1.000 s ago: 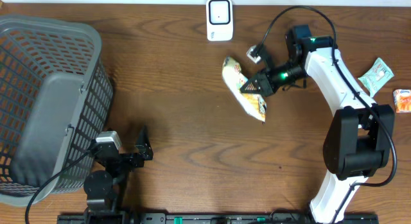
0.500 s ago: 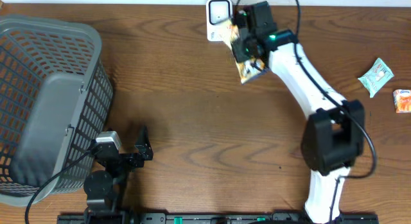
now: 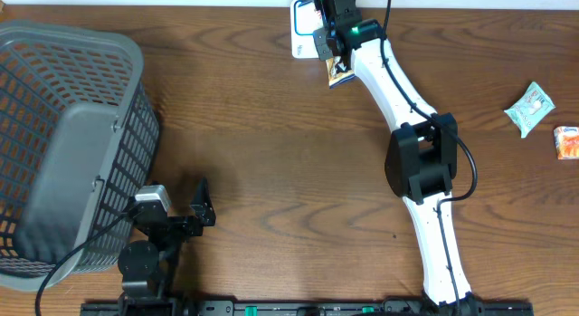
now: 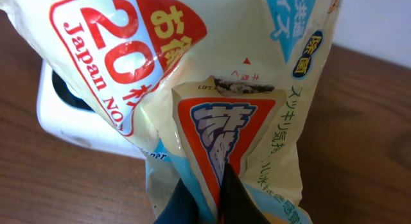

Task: Scan the item barcode
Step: 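Hold the yellow pack against the white scanner face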

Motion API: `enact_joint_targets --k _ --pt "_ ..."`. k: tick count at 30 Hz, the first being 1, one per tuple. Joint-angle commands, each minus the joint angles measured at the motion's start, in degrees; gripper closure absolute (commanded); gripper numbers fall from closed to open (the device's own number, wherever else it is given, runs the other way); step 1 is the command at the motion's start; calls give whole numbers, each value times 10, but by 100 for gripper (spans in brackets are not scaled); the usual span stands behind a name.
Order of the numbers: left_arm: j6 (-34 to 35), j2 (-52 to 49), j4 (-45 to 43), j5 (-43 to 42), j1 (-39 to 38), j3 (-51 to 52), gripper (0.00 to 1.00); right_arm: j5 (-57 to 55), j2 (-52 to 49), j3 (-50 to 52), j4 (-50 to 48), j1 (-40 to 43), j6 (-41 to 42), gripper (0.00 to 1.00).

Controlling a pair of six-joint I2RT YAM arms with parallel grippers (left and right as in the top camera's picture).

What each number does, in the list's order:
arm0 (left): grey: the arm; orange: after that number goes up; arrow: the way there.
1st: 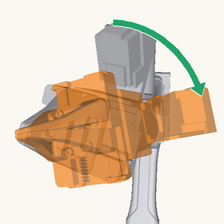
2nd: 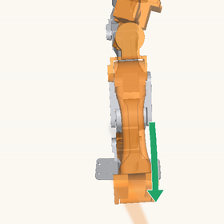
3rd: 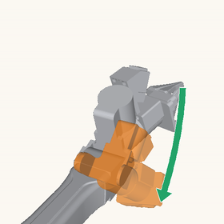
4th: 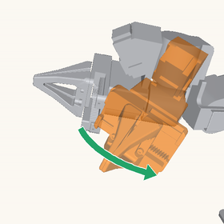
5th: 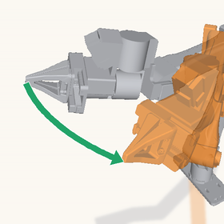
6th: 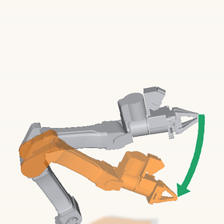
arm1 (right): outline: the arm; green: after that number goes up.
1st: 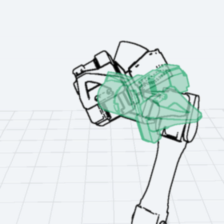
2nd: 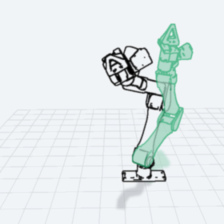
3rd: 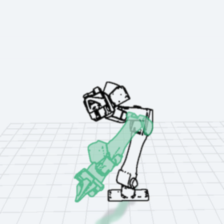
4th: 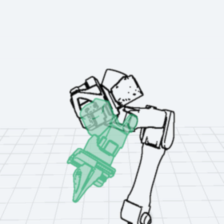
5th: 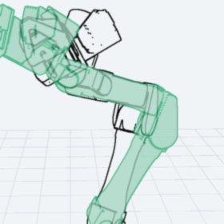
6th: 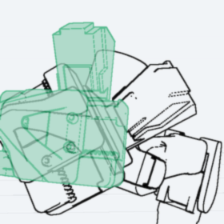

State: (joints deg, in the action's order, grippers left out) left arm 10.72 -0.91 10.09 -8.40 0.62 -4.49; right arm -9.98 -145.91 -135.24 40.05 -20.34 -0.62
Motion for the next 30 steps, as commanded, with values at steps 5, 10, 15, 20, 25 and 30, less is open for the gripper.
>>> enact_joint_targets --k 5,10,15,20,25,30 --pt "5 3 14 1 -2 9 0 8 0 -24 -20 0 9 99" --pt "5 3 14 1 -2 9 0 9 -3 -24 -12 4 4 99" --pt "5 3 14 1 -2 9 0 3 -17 -24 17 6 -9 99" --pt "5 3 14 1 -2 9 0 -27 -27 -24 81 11 -13 99" --pt "5 3 14 1 -2 9 0 -155 -26 -38 185 21 16 99" --pt "5 3 14 1 -2 9 0 -175 -16 -80 323 59 88 99"
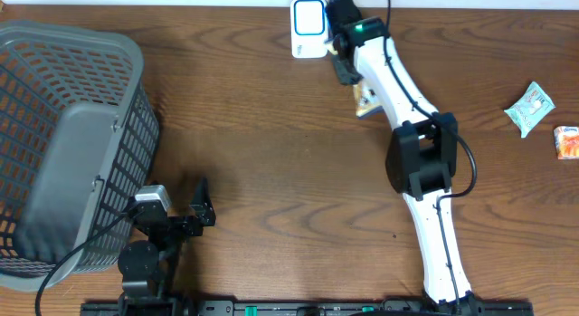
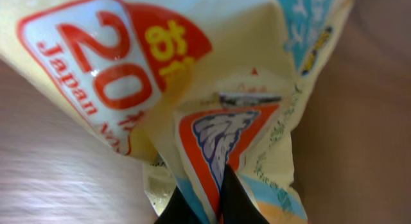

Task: Scan the item barcode
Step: 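Hold the yellow pack against the white scanner face, then carry the yellow pack to the right edge and release it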

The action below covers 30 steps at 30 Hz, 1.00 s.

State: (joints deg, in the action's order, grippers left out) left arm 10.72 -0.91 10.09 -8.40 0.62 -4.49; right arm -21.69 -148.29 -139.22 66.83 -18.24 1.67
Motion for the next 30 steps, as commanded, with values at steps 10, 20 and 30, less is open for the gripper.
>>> enact_joint_targets --k 10,20,30 --pt "5 3 14 1 -2 9 0 51 19 18 57 218 58 99" --pt "5 3 14 1 -2 9 0 63 42 48 17 399 65 87" --pt "5 3 14 1 -2 9 0 224 293 40 43 362 93 1"
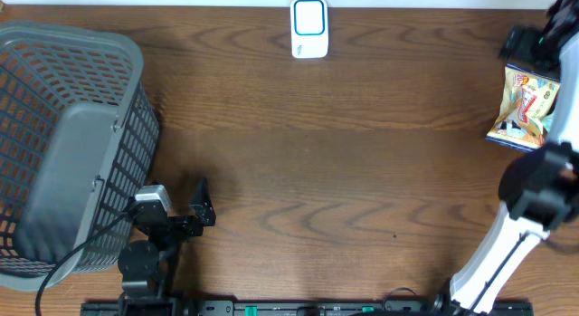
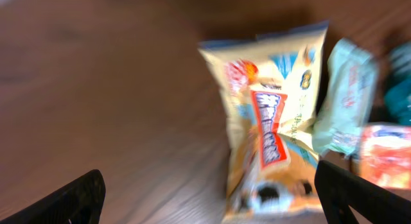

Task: Scan the item barcode

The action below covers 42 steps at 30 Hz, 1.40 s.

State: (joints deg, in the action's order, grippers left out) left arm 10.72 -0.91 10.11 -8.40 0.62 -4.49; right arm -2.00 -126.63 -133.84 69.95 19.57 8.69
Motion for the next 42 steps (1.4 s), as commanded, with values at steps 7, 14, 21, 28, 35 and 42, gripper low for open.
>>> enact_joint_targets --k 7,14,21,28,35,42 --pt "5 3 14 1 -2 9 0 94 247 -14 54 -76 31 1" --pt "5 3 14 1 -2 9 0 101 380 -14 164 -107 31 1" --pt "5 3 14 1 -2 9 0 101 451 -14 227 -107 31 1" --pt "5 3 14 1 -2 9 0 101 476 -13 273 -107 30 1" --pt "5 3 14 1 -2 9 0 99 511 -13 249 -107 3 1" --pt "5 3 14 1 -2 9 0 101 577 -13 210 -107 -7 1"
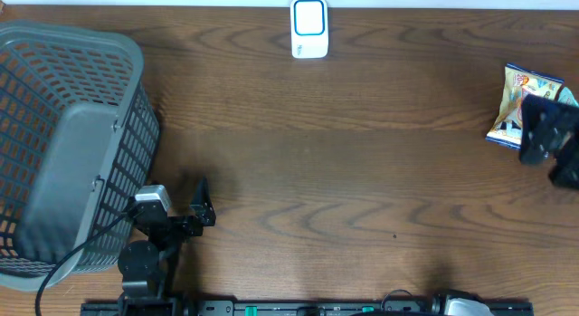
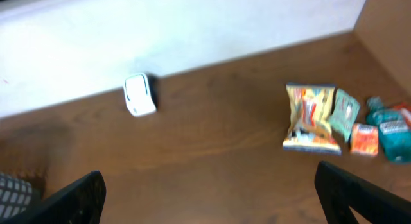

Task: Scan the item barcode

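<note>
The white scanner (image 1: pixel 308 28) with its blue face stands at the table's back edge, and the right wrist view shows the scanner (image 2: pixel 139 95) small and far off. The yellow snack bag (image 1: pixel 518 100) lies flat at the far right; the bag (image 2: pixel 311 118) is free of any grip. My right gripper (image 1: pixel 543 139) hangs over the bag's near side, open (image 2: pixel 212 208) with bare table between its fingers (image 2: pixel 70 198). My left gripper (image 1: pixel 201 205) rests at the front left, beside the basket.
A large grey basket (image 1: pixel 54 71) fills the left side. Next to the bag lie a green packet (image 2: pixel 345 112), an orange packet (image 2: pixel 364 139) and a teal bottle (image 2: pixel 388 131). The white wall runs along the table's back edge.
My right gripper, then open close over the snack bag, now stands farther back from it, with the scanner also in its view. The bag lies where it lay. The left arm is unchanged.
My right gripper was shut on the snack bag right at the scanner, then a little to the scanner's right with the bag still held. Then the bag lay at the far right by the other packets with the gripper open, and now the gripper is farther off.
</note>
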Motion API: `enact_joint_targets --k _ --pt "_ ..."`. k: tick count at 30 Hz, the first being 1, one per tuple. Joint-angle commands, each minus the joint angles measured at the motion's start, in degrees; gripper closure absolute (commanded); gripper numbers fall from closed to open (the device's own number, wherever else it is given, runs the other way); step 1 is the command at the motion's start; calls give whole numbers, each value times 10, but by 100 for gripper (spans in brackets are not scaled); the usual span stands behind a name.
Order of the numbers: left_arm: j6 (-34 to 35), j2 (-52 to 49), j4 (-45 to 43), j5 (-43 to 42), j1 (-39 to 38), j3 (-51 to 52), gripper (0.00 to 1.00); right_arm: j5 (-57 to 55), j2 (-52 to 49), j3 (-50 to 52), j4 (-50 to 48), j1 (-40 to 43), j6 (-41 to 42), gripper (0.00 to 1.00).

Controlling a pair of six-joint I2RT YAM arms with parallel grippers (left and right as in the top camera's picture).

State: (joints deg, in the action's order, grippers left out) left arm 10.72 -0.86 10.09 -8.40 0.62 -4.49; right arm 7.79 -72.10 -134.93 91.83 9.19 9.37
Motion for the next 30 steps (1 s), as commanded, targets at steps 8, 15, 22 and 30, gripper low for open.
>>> enact_joint_targets --k 8,15,22,30 --pt "5 3 14 1 -2 9 0 3 129 61 -97 -53 -33 1" --pt "5 3 14 1 -2 9 0 3 258 290 -260 -75 -50 1" --pt "5 3 14 1 -2 9 0 24 404 582 -463 -78 -49 1" --pt "5 3 14 1 -2 9 0 33 568 899 -700 -85 -50 1"
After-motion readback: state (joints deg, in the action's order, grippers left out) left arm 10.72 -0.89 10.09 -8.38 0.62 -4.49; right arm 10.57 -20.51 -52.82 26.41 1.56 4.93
